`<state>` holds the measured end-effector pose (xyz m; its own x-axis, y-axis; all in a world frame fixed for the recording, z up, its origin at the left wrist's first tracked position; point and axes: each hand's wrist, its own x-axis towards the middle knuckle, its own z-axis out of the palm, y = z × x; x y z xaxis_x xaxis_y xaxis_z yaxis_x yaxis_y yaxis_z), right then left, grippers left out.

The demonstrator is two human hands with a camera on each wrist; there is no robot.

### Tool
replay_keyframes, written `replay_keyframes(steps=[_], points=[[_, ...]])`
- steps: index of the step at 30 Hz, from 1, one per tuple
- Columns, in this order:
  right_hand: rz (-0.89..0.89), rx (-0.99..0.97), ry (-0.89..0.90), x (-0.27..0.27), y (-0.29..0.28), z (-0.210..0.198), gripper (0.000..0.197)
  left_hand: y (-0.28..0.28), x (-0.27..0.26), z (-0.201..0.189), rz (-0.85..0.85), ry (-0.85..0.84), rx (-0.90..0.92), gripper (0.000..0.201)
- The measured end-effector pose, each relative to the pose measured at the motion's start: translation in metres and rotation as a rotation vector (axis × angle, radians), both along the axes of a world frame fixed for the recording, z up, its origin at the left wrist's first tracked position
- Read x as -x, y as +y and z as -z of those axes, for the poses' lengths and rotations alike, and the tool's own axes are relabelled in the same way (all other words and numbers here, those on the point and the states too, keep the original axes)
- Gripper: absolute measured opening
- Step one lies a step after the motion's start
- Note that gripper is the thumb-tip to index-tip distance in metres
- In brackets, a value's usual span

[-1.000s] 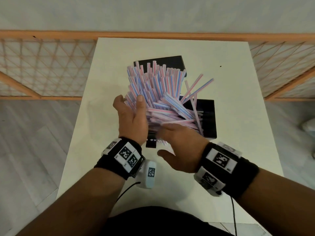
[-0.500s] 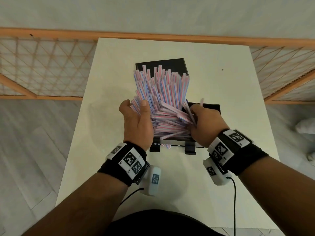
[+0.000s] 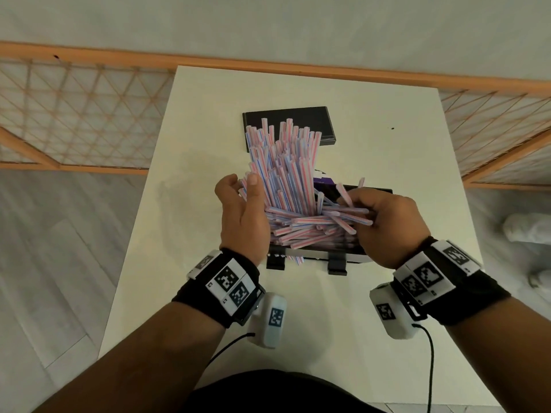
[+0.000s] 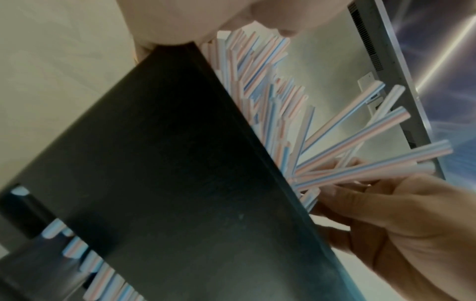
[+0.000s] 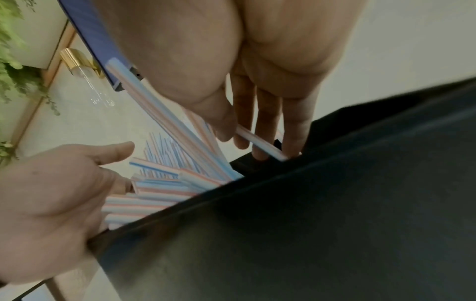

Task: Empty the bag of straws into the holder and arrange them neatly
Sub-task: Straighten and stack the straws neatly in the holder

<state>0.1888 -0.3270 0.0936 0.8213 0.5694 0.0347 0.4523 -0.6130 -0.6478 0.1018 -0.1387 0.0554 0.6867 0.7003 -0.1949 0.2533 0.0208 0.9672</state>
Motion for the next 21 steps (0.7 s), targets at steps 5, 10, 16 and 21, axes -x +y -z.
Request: replay_keyframes(steps=[5, 10, 16, 21], points=[[-0.139, 0.15, 0.157, 0.003, -0.001, 0.005, 0.036, 0.0, -0.001, -0.001, 0.001, 0.019, -0.004, 0.047], [-0.199, 0.432, 0.1, 0.0, 0.007, 0.014, 0.035, -0.003, -0.002, -0.002, 0.014, -0.006, -0.026, 0.079], [-0.194, 0.252, 0.029, -0.001, 0.04, 0.001, 0.027, -0.009, -0.004, -0.014, 0.045, -0.124, -0.103, 0.076], [-0.22, 0.092, -0.065, -0.005, 0.037, 0.002, 0.028, -0.01, -0.004, -0.019, -0.033, -0.195, -0.048, 0.085]])
